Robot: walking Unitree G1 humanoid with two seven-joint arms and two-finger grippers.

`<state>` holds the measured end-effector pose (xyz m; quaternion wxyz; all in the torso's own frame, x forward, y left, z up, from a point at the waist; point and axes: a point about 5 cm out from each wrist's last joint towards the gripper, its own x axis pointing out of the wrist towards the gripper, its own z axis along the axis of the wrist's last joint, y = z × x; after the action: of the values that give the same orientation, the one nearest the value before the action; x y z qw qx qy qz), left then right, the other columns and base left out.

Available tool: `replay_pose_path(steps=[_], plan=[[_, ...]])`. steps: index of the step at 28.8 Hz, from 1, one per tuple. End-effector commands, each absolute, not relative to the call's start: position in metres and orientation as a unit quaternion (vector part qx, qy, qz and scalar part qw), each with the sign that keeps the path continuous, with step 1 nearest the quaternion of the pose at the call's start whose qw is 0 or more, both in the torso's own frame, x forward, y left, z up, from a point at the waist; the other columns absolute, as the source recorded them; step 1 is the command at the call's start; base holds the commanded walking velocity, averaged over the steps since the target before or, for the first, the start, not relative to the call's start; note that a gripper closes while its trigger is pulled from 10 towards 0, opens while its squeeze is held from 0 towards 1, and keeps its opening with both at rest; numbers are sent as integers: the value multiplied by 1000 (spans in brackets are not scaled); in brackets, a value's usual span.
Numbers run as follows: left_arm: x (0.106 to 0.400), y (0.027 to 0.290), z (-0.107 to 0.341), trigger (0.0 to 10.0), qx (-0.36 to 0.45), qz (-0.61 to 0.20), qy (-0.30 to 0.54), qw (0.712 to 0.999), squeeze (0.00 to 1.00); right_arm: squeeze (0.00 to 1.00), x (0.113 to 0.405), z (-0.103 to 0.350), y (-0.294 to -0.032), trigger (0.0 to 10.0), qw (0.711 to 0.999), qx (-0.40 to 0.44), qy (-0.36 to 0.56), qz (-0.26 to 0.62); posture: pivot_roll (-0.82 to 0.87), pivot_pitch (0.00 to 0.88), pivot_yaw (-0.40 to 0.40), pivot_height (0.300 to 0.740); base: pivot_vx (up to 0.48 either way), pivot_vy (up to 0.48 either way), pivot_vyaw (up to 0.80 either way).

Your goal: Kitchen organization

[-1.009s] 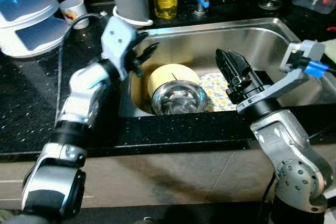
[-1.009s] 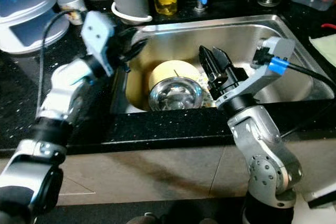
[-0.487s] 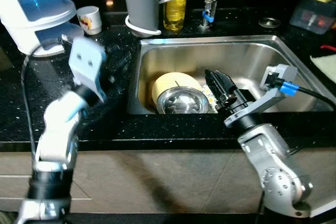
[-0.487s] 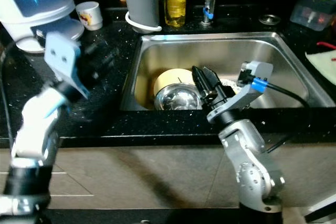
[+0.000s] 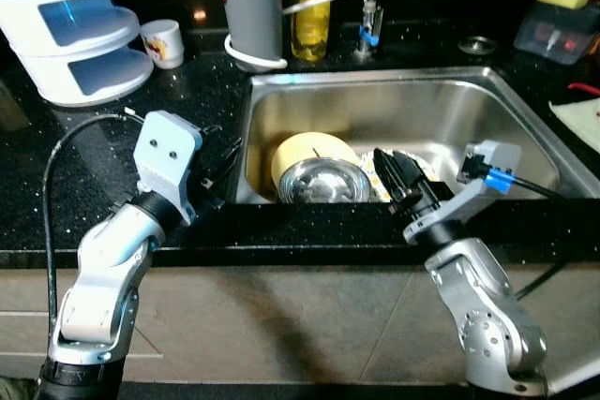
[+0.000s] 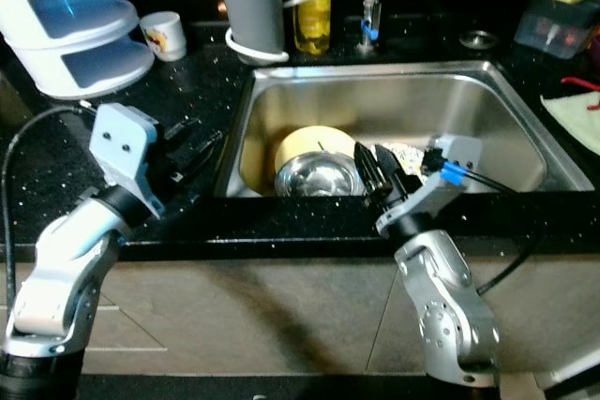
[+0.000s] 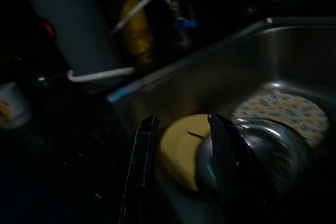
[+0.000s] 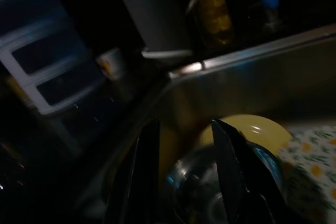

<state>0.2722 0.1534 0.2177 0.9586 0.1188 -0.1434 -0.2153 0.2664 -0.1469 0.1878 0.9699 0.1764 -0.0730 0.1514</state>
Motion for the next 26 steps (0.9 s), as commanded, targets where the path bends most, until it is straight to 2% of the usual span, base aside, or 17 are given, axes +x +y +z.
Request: replay_pose_path(steps=[1, 8, 13, 15, 17, 21, 26], plan=[[269, 149, 213, 10000, 121, -225, -132, 958, 0, 0, 264, 185, -145, 10000, 976, 154, -68, 138, 37, 0, 19, 740, -255, 0, 0], [259, 142, 208, 10000, 115, -239, -116, 957, 0, 0, 259, 174, -144, 10000, 986, 108, -50, 115, 33, 0, 18, 740, -256, 0, 0], [252, 135, 203, 10000, 107, -252, -103, 956, 0, 0, 252, 159, -134, 10000, 992, 26, -41, 118, 30, 0, 15, 740, -263, 0, 0], [251, 133, 201, 10000, 106, -256, -101, 956, 0, 0, 251, 156, -131, 10000, 991, 31, -34, 129, 29, 0, 16, 740, -266, 0, 0], [247, 130, 199, 10000, 99, -264, -95, 955, 0, 0, 247, 149, -127, 10000, 986, 74, -13, 150, 29, 0, 15, 740, -264, 0, 0], [237, 126, 194, 10000, 91, -273, -84, 954, 0, 0, 244, 147, -130, 10000, 984, 107, -8, 142, 31, 0, 14, 740, -265, 0, 0], [227, 124, 189, 10000, 84, -275, -76, 955, 0, 0, 241, 145, -130, 10000, 983, 114, -7, 141, 33, 0, 11, 740, -266, 0, 0]])
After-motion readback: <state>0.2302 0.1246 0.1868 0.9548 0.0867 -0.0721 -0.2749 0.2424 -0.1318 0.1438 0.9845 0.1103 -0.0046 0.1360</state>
